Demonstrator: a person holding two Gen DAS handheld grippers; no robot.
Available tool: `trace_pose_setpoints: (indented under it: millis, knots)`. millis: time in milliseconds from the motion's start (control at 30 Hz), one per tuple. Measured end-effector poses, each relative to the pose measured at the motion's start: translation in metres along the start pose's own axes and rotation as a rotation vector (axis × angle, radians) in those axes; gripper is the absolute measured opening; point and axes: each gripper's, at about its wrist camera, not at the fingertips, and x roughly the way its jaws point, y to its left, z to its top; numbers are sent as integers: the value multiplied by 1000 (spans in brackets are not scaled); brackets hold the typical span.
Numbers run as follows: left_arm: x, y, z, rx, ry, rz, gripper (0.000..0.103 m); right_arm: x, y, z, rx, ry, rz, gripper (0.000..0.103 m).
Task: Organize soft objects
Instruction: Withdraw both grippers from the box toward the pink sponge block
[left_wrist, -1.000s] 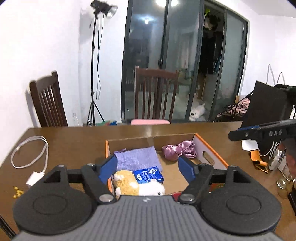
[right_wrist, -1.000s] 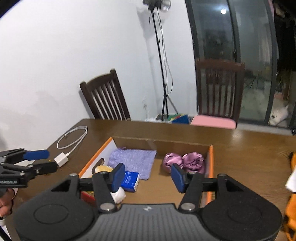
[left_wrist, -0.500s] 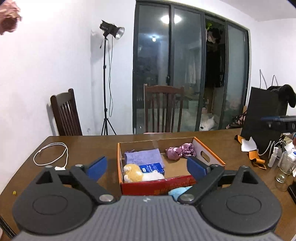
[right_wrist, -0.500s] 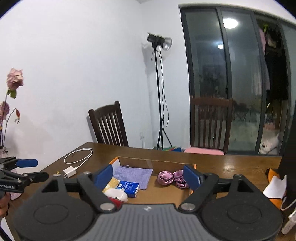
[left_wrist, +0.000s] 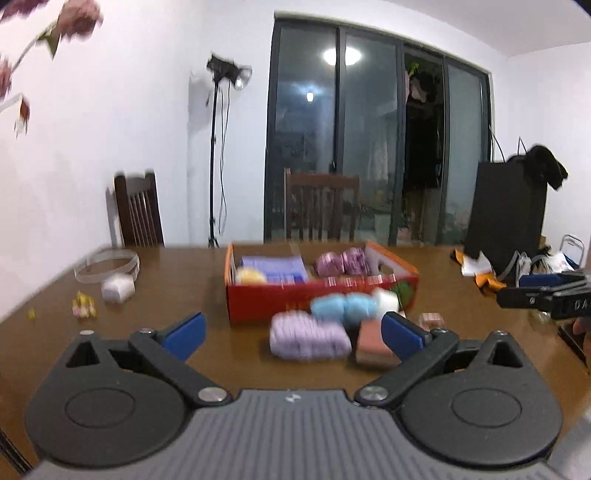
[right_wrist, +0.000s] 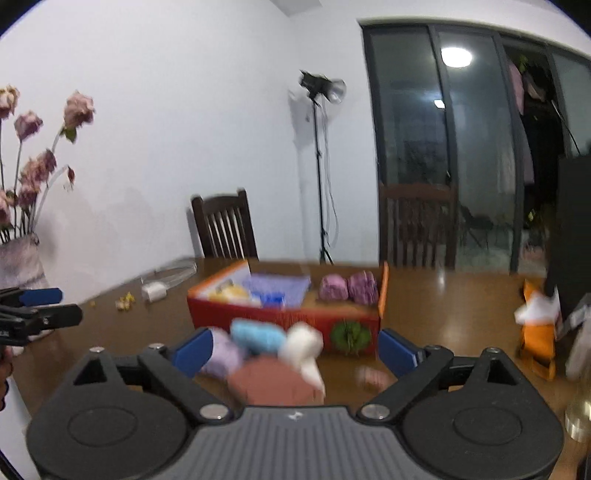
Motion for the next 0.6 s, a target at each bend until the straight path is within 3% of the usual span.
trace_pose_setpoints:
  millis: [200, 367, 500, 600]
  knots:
    - [9, -2, -22, 23, 74, -12, 103, -10, 6, -45, 45, 51, 6, 96]
    - [30, -4, -23, 1, 84, -29, 103, -2, 8, -48, 49, 12, 14, 96]
    - [53, -11, -22, -45, 115, -92, 103, 23, 3, -47, 79, 55, 32, 96]
    - [82, -17, -20, -82, 170, -153, 100, 46, -6, -47, 174, 93, 79, 92]
